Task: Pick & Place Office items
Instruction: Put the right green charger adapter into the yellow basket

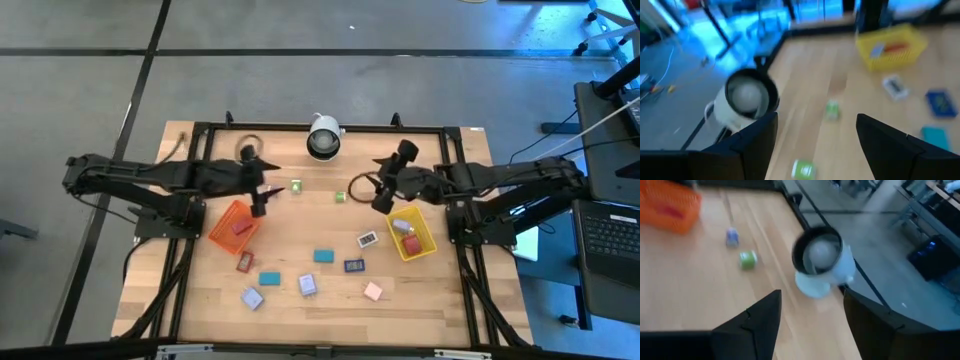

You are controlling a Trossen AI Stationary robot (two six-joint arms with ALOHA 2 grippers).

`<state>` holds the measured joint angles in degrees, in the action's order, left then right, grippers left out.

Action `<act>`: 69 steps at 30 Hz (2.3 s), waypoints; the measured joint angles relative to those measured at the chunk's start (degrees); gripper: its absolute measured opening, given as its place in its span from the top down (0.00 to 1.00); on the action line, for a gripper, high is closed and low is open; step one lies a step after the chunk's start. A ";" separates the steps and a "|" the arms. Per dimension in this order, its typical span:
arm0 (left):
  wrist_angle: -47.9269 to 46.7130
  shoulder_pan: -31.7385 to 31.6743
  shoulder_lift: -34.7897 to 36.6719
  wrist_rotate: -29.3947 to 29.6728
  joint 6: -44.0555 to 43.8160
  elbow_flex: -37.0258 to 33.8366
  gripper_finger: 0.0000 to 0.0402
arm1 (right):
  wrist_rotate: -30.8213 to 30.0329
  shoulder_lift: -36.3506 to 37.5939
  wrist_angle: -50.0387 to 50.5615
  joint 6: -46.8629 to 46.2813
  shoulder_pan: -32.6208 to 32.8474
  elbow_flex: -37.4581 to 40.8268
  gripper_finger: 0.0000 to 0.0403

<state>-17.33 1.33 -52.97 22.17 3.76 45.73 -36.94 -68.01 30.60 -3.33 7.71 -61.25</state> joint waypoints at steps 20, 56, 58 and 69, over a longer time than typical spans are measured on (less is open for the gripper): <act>9.15 3.12 17.04 -3.72 -7.15 -16.85 0.34 | 25.91 3.26 -31.10 -2.11 -16.28 25.96 0.45; 6.56 3.08 15.81 -2.21 -6.64 -17.13 0.34 | 41.81 -22.66 -46.10 -3.44 -23.78 24.82 0.38; 6.20 3.09 15.81 -2.21 -6.86 -17.13 0.34 | 42.45 -23.57 -46.63 -3.32 -23.78 24.80 0.38; 5.07 3.08 15.81 -2.21 -7.75 -17.13 0.34 | 45.99 -25.62 -48.23 -2.73 -23.81 24.80 0.38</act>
<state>-12.26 4.40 -37.17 19.97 -3.99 28.60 9.05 -93.62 -17.63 -6.06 -16.10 -36.45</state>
